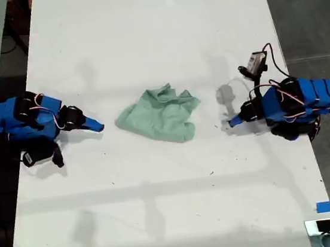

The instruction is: Fold t shirt

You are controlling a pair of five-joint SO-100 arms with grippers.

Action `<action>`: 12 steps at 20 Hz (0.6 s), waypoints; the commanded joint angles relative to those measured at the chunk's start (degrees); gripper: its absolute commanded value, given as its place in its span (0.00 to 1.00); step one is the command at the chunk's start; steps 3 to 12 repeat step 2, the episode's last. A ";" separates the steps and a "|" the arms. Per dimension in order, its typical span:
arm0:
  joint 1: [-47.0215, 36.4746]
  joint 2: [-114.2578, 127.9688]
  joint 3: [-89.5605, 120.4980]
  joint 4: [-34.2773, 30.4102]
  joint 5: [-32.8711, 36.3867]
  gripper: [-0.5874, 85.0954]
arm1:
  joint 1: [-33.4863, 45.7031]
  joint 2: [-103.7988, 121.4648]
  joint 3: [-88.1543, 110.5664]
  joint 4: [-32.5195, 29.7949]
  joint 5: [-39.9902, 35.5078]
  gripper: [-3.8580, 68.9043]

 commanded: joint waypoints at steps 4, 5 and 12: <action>0.35 0.44 0.18 -0.62 -0.70 0.15 | 1.14 -0.62 5.45 -4.04 -9.32 0.10; 0.35 0.44 0.18 -0.62 -0.70 0.15 | 1.14 -0.62 5.45 -4.04 -9.32 0.10; 0.35 0.44 0.18 -0.62 -0.70 0.15 | 1.14 -0.62 5.45 -4.04 -9.32 0.10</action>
